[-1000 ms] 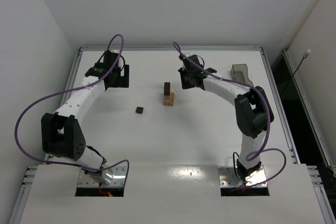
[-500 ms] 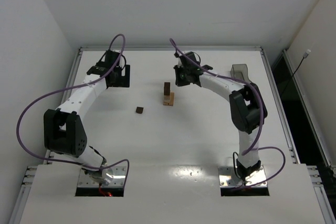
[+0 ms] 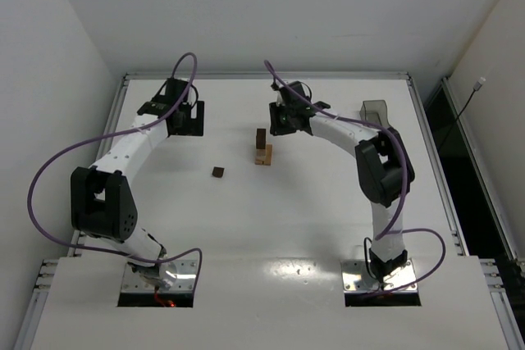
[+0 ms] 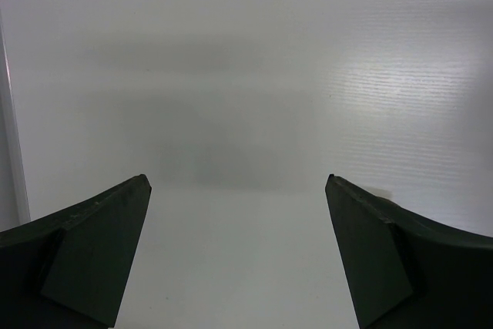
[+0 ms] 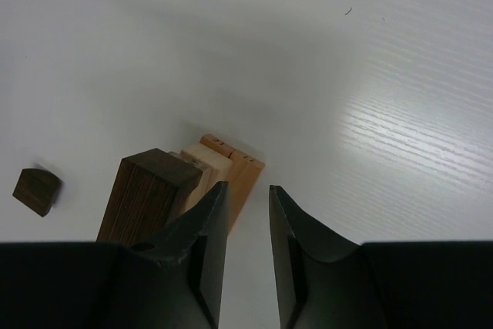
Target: Build the wood block tower
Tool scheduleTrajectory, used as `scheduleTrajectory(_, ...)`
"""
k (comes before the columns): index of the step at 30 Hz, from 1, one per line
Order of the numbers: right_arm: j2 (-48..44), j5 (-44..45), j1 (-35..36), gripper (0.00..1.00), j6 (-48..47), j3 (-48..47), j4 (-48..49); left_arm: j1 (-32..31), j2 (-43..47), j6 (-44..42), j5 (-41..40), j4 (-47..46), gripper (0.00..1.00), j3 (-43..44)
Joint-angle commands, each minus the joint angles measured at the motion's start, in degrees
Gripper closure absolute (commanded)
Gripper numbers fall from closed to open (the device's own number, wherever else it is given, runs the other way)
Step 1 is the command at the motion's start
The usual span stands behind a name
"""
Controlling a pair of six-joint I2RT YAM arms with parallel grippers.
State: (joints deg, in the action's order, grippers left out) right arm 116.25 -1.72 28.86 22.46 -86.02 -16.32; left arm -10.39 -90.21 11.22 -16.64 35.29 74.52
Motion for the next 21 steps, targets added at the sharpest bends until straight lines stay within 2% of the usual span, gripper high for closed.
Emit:
scheduleTrajectory(1, 0.82, -1.18, 0.84, 0.75, 0.92, -2.58, 1.9, 0.64, 0.21, 0.64, 0.47, -0.48, 0.04, 2.3)
scheduleTrajectory(3, 0.82, -1.18, 0.84, 0.75, 0.92, -2.58, 1.9, 0.64, 0.21, 0.64, 0.47, -0.48, 0.04, 2.3)
scheduleTrajectory(6, 1.35, -1.8, 0.84, 0.68, 0.92, -2.58, 1.9, 0.64, 0.21, 0.64, 0.47, -0.48, 0.04, 2.3)
scheduleTrajectory(10, 1.35, -2.33, 0.84, 0.68, 0.92, -2.58, 1.9, 0.64, -0.31, 0.64, 0.47, -0.48, 0.04, 2.82)
scheduleTrajectory(16, 1.35, -2.33, 0.84, 0.62, 0.92, -2.58, 1.9, 0.64, -0.31, 0.64, 0.47, -0.48, 0.04, 2.82)
scheduleTrajectory(21, 1.35, -1.63, 0.84, 0.62, 1.45, -2.58, 1.9, 0.64, -0.31, 0.64, 0.47, -0.48, 0.04, 2.82)
